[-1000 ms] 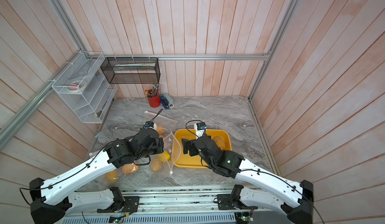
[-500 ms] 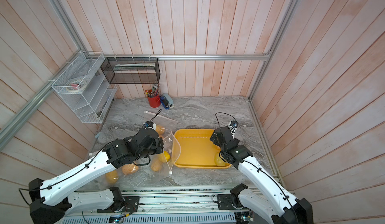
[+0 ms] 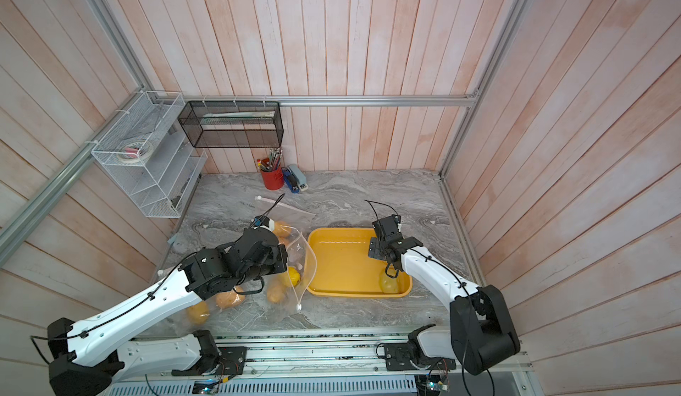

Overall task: Put the potatoes into a zipper bag and zip it
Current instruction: Pick up the potato from the basket.

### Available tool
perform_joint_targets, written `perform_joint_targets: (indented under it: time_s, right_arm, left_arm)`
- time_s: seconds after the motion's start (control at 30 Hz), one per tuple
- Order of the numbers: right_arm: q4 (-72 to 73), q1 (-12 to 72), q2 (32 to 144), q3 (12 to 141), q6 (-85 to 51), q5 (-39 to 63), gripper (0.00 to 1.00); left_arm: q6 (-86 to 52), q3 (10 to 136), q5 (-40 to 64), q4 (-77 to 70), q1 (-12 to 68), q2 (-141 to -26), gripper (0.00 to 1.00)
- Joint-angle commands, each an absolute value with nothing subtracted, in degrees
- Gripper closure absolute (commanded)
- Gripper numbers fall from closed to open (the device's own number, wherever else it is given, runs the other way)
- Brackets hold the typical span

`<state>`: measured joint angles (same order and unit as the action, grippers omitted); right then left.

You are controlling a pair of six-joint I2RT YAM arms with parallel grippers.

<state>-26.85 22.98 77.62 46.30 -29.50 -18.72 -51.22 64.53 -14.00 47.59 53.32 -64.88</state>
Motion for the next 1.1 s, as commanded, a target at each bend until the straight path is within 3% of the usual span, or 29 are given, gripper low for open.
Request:
perform_joint_targets:
  time_s: [0.0, 0.37, 0.57, 0.8, 1.07]
  right_arm:
    - [-26.3, 22.8, 79.6, 47.6, -27.9, -16.0, 0.02]
    - [-28.3, 21.9, 88.0, 50.4, -28.1, -17.4, 0.07]
    - [-28.0, 20.8, 90.4, 50.9, -27.9, -16.0, 0.19]
    - [-27.9, 20.8, 87.9, 50.5, -27.9, -15.4, 0.34]
    - [-28.1, 20.8, 80.1, 49.2, -29.0, -14.9, 0.4]
  left_arm:
    - [-51.2, 63.6, -15.3, 47.8, 53.3, -63.8, 1.0]
    - [-50.9, 63.7, -14.4, 47.2, 53.3, -64.2, 1.0]
    - [-50.6, 63.0, -14.3, 47.0, 53.3, -63.7, 1.0]
    - [-50.3, 62.8, -14.4, 46.9, 53.4, -63.5, 1.0]
    - [-50.3, 63.4, -14.6, 46.8, 53.3, -64.6, 1.0]
